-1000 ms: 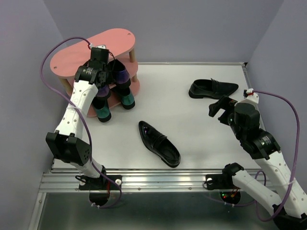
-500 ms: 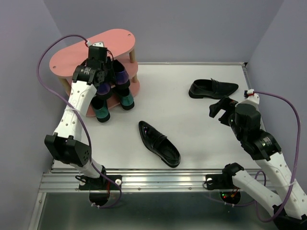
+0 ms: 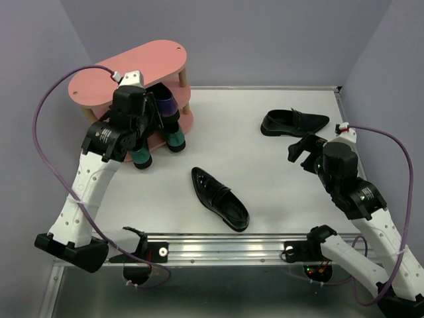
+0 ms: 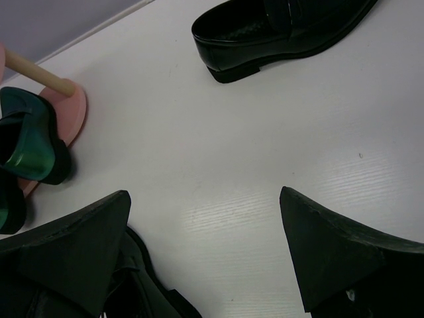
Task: Place and organize the shoes onto the shoe shelf
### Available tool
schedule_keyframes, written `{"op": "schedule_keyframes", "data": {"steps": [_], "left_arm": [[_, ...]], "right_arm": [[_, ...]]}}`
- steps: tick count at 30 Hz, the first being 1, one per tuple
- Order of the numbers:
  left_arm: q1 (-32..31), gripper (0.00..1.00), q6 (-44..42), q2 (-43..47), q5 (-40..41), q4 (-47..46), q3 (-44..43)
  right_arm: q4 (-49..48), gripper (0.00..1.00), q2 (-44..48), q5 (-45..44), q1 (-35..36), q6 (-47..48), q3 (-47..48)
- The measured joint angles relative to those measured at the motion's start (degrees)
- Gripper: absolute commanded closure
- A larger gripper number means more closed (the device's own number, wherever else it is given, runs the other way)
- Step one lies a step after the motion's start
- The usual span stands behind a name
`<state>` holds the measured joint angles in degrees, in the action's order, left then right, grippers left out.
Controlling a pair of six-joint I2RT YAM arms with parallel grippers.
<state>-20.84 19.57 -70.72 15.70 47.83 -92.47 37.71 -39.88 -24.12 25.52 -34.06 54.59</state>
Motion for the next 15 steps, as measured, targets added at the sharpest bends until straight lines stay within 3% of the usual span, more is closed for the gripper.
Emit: {"op": "schedule_keyframes", "data": {"steps": [7, 15], "left_arm": [[-17.51, 0.47, 9.01, 3.89, 2.99, 2.56, 4.0], [-40.74, 0.46, 30.42, -1.79, 4.35, 0.04, 15.69]], "right_arm": [[-0.02, 0.0, -1.16, 0.0, 0.0, 0.0, 0.0], [-0.02, 0.0, -1.14, -0.44, 0.0, 0.02, -0.02]]}}
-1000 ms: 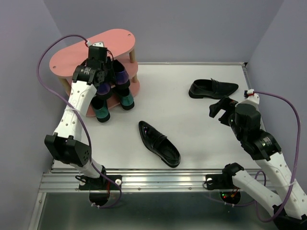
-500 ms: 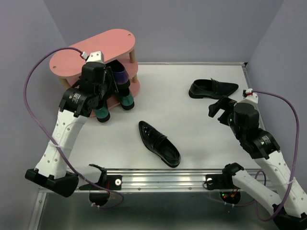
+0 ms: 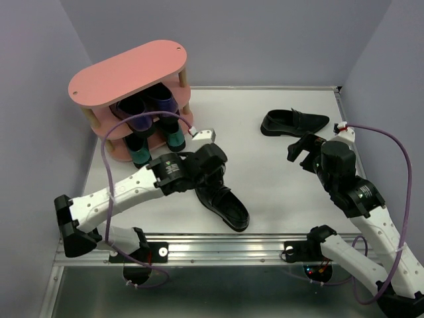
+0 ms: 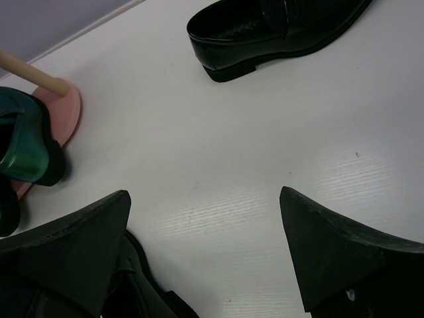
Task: Place and organize the shoes onto the shoe shelf
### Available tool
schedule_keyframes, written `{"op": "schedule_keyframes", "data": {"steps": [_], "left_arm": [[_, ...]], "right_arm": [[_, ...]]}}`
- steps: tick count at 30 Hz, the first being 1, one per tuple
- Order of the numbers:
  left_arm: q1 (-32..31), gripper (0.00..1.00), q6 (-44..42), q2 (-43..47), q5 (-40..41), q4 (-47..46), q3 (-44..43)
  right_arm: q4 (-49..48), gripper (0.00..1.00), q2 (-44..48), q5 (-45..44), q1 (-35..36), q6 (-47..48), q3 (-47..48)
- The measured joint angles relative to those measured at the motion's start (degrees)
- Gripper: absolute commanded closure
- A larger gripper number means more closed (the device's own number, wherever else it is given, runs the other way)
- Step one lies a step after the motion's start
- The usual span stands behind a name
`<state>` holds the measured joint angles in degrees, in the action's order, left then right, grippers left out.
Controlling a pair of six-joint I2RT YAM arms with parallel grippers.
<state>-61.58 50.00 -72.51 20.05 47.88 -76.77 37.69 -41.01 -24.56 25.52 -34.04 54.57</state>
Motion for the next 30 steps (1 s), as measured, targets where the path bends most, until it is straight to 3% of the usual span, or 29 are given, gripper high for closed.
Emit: {"op": "schedule_keyframes", "data": {"steps": [5, 10, 15, 22, 25, 26, 30], "left_arm": [[-6.71, 0.42, 15.91, -5.14, 1.81, -0.92, 3.23], [-8.48, 0.36, 27.52, -7.54, 1.55, -2.01, 8.26], [-8.87, 0.34, 34.21, -8.02, 0.28, -3.08, 13.86], [-8.92, 0.36, 36.79, -10.67, -2.23, -6.58, 17.62], [-8.94, 0.63, 36.52, -13.05, -3.43, -8.37, 18.29], [-8.96, 0.97, 36.5, -14.58, -3.74, -8.98, 18.32], [-8.94, 1.0, 34.47, -17.35, -3.65, -6.71, 17.18]], "right_arm": [[0.0, 0.0, -0.09, -0.11, 0.0, 0.07, 0.0], [0.0, 0.0, 0.24, -0.31, 0.0, 0.63, 0.0], [0.0, 0.0, 0.24, -0.5, 0.0, 0.85, 0.0], [0.0, 0.0, 0.0, -0.48, 0.0, 0.83, 0.0], [0.0, 0.0, 0.0, -0.48, 0.0, 0.83, 0.0], [0.0, 0.0, 0.0, -0.48, 0.0, 0.81, 0.0], [0.0, 0.0, 0.0, -0.48, 0.0, 0.81, 0.0]]}}
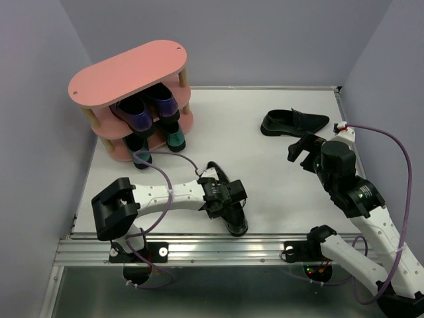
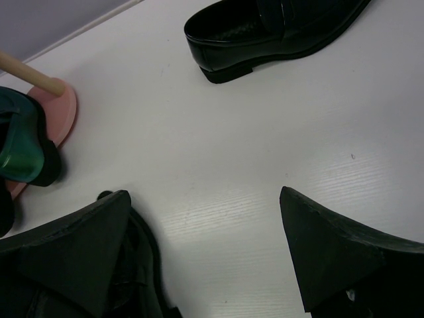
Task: Place and organize the shoes onto the shoe shelf
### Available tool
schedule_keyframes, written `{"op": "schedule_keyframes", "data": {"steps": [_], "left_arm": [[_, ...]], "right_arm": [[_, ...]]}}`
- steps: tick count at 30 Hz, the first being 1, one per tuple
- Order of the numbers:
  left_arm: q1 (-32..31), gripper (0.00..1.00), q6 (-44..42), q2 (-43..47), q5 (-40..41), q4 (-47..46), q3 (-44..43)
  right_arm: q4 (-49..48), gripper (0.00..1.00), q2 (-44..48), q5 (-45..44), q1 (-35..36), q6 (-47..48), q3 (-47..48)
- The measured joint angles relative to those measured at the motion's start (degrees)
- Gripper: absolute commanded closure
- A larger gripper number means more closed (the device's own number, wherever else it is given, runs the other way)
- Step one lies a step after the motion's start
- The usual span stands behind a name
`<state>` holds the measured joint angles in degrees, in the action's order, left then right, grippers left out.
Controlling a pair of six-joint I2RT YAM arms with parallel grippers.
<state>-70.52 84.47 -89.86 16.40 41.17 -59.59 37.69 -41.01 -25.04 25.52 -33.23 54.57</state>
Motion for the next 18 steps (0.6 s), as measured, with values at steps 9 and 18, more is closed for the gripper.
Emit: {"op": "schedule_keyframes", "data": {"steps": [9, 18], "left_arm": [[-0.7, 1.0, -19.41, -5.6, 7.21, 4.11, -16.06], [9.57, 1.0, -37.94, -9.7, 8.48, 0.28, -20.15]], "right_arm": [[0.0, 0.0, 0.0, -0.02, 0.0, 0.02, 0.0], [0.02, 0.0, 0.68, -0.33, 0.0, 0.02, 0.0]]}}
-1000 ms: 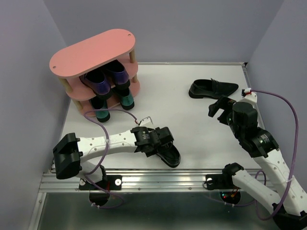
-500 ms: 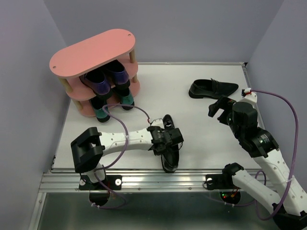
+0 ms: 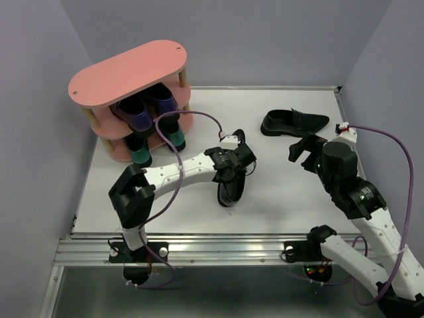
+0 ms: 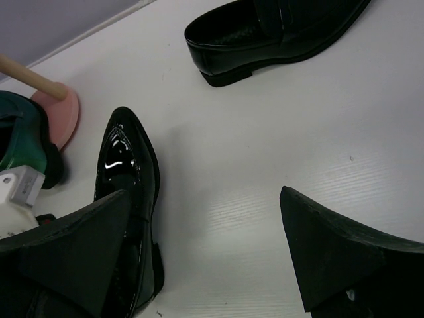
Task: Place and organize the shoes onto the shoe shelf
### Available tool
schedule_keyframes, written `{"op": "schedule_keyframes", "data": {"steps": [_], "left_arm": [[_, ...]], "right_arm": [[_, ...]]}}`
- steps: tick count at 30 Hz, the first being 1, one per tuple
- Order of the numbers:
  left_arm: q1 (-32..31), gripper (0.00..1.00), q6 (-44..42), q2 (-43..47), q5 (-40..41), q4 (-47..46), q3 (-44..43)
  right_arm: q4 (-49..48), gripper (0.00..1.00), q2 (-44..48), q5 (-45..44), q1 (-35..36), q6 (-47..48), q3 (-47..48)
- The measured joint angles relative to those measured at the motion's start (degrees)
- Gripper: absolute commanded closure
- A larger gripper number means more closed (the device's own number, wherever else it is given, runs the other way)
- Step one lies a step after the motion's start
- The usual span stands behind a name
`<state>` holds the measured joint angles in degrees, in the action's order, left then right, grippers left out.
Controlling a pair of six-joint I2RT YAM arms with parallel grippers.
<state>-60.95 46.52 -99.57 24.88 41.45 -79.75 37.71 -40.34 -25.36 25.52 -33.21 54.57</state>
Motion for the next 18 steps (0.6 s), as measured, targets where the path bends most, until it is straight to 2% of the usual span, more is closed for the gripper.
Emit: {"op": "schedule_keyframes", "data": {"steps": [3, 5, 6, 7, 8, 9, 11, 18], "left_arm": [[2.86, 1.0, -2.91, -3.72, 0.15, -0.83, 0.02], [3.87, 0.93, -4.15, -4.9, 0.2, -1.4, 0.33], [4.22, 0.86, -4.68, -5.2, -0.13, -1.79, 0.33], [4.26, 0.66, -4.96, -5.27, -0.22, -1.92, 0.33], [4.17, 0.58, -5.27, -5.27, -0.2, -2.05, 0.33], [4.09, 0.55, -5.62, -5.27, -0.31, -2.16, 0.31], [3.85, 0.38, -5.68, -5.27, -0.83, -2.27, 0.31], [3.19, 0.36, -4.42, -4.52, -2.51, -0.83, 0.48]], "right_arm": [[0.02, 0.0, 0.42, -0.39, 0.0, 0.02, 0.0], [0.04, 0.0, 0.68, -0.72, 0.0, 0.02, 0.0], [0.04, 0.0, 0.79, -0.79, 0.0, 0.04, 0.0], [0.07, 0.0, 0.9, -0.85, 0.0, 0.09, 0.0], [0.07, 0.0, 0.98, -0.98, 0.0, 0.11, 0.0], [0.07, 0.0, 0.98, -1.03, 0.0, 0.2, 0.0], [0.07, 0.0, 0.98, -1.14, 0.0, 0.22, 0.0], [0.07, 0.0, 0.98, -1.18, 0.0, 0.2, -0.02]]}}
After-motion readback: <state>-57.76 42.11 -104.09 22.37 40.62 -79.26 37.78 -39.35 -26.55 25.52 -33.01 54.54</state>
